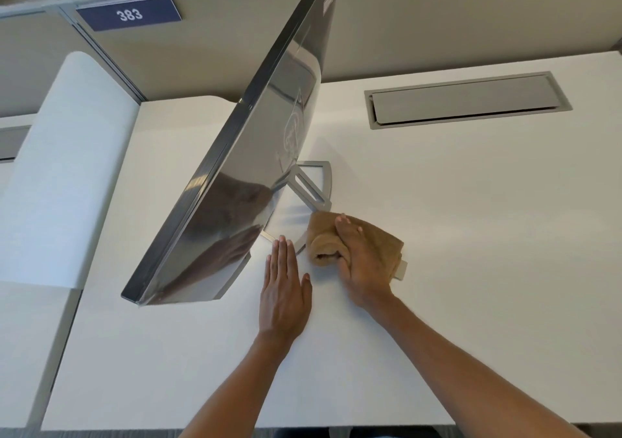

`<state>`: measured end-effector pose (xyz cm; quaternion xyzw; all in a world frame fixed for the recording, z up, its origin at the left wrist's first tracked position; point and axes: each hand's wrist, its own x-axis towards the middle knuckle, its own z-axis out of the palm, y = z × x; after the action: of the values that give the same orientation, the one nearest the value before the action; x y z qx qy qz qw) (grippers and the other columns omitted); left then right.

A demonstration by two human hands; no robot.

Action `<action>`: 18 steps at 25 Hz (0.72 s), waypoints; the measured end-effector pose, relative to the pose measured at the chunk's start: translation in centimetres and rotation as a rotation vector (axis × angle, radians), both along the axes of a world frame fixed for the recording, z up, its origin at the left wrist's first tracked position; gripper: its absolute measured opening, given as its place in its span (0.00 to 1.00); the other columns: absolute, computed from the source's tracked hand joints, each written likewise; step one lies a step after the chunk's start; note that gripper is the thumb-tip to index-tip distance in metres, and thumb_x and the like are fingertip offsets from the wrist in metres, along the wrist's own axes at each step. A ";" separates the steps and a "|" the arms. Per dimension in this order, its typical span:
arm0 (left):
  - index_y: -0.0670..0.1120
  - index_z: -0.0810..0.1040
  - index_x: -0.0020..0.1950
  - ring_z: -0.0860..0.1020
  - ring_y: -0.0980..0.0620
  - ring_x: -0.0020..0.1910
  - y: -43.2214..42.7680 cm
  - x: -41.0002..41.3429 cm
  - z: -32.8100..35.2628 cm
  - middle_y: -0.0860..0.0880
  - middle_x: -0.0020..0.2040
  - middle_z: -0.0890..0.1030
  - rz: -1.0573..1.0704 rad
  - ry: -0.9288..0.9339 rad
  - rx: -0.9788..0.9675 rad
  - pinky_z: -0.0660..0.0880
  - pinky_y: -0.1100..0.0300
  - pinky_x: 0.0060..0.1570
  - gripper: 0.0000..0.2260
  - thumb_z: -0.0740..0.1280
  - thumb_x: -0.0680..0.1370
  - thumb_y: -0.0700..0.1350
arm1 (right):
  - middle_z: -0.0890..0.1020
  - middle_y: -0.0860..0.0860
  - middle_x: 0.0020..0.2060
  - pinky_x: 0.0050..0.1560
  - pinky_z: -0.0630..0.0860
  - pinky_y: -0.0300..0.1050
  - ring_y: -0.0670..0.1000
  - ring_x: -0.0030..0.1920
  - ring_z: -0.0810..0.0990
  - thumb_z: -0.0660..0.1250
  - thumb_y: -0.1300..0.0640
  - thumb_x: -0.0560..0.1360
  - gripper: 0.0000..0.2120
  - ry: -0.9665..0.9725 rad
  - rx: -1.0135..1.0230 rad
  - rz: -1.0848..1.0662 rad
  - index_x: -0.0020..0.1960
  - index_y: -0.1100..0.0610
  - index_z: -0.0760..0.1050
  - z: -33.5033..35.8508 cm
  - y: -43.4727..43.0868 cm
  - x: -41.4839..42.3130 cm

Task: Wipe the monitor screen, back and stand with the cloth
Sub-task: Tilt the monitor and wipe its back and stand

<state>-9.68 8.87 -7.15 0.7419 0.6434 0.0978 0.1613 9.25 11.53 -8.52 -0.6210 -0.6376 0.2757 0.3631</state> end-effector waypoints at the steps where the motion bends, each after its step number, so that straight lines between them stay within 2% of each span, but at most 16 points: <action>1: 0.43 0.43 0.86 0.39 0.53 0.84 0.5 0.2 0.0 0.47 0.86 0.41 -0.023 0.013 0.000 0.42 0.54 0.82 0.32 0.54 0.87 0.50 | 0.69 0.50 0.79 0.80 0.63 0.56 0.51 0.78 0.67 0.55 0.52 0.82 0.30 0.216 -0.014 -0.124 0.83 0.53 0.59 0.4 -0.1 -0.4; 3: 0.43 0.43 0.86 0.39 0.52 0.84 1.0 0.4 -0.1 0.47 0.86 0.41 -0.046 0.032 -0.007 0.44 0.53 0.83 0.31 0.53 0.87 0.51 | 0.67 0.50 0.80 0.82 0.60 0.54 0.49 0.79 0.65 0.53 0.53 0.81 0.30 0.493 -0.029 -0.316 0.83 0.54 0.61 1.4 0.6 -1.8; 5: 0.43 0.43 0.86 0.38 0.53 0.84 1.0 0.5 -0.3 0.47 0.85 0.41 -0.053 0.033 -0.022 0.45 0.52 0.83 0.31 0.52 0.87 0.51 | 0.67 0.53 0.80 0.82 0.59 0.57 0.53 0.80 0.65 0.53 0.51 0.81 0.28 0.571 -0.077 -0.385 0.81 0.51 0.62 2.4 2.1 -3.6; 8: 0.43 0.46 0.86 0.39 0.54 0.84 0.8 0.4 -0.6 0.47 0.86 0.45 -0.043 -0.043 -0.014 0.49 0.51 0.83 0.31 0.51 0.86 0.53 | 0.62 0.52 0.83 0.82 0.55 0.58 0.50 0.83 0.58 0.49 0.44 0.82 0.31 0.450 -0.177 -0.312 0.84 0.52 0.58 3.1 3.9 -6.2; 11: 0.45 0.50 0.86 0.48 0.53 0.85 0.9 -0.1 -0.9 0.47 0.86 0.53 -0.033 -0.174 0.019 0.57 0.50 0.81 0.32 0.60 0.86 0.51 | 0.50 0.50 0.85 0.84 0.46 0.55 0.48 0.84 0.46 0.43 0.39 0.81 0.37 0.317 -0.214 -0.253 0.85 0.55 0.48 3.9 4.4 -8.8; 13: 0.49 0.52 0.86 0.55 0.51 0.84 0.9 -0.5 -1.6 0.49 0.85 0.57 0.016 -0.230 -0.031 0.62 0.51 0.79 0.33 0.61 0.85 0.57 | 0.49 0.50 0.85 0.84 0.45 0.54 0.47 0.85 0.44 0.42 0.41 0.81 0.36 0.305 -0.142 -0.245 0.85 0.55 0.47 4.9 4.8 -9.9; 15: 0.56 0.59 0.83 0.69 0.47 0.78 0.9 -1.0 -2.5 0.50 0.80 0.69 0.133 -0.322 -0.146 0.72 0.48 0.74 0.30 0.57 0.83 0.65 | 0.48 0.49 0.85 0.85 0.42 0.52 0.47 0.85 0.43 0.43 0.44 0.82 0.34 0.333 -0.090 -0.220 0.85 0.54 0.48 6.2 5.5 -10.6; 16: 0.57 0.63 0.80 0.75 0.47 0.72 0.9 -1.2 -3.0 0.51 0.75 0.75 0.180 -0.346 -0.169 0.77 0.46 0.68 0.27 0.58 0.83 0.65 | 0.48 0.48 0.85 0.84 0.41 0.50 0.47 0.85 0.43 0.43 0.45 0.81 0.34 0.356 -0.077 -0.210 0.85 0.53 0.48 6.8 5.8 -10.8; 18: 0.58 0.67 0.77 0.79 0.47 0.66 1.0 -1.0 -2.9 0.51 0.70 0.78 0.194 -0.357 -0.180 0.80 0.45 0.62 0.25 0.60 0.82 0.65 | 0.48 0.47 0.84 0.85 0.42 0.52 0.48 0.85 0.45 0.44 0.46 0.82 0.32 0.348 -0.049 -0.190 0.84 0.51 0.47 6.9 5.8 -10.8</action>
<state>-10.68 9.83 -10.03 0.6300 0.6792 0.1849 0.3280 -1.54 17.34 -1.67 -0.6298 -0.4969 0.3589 0.4771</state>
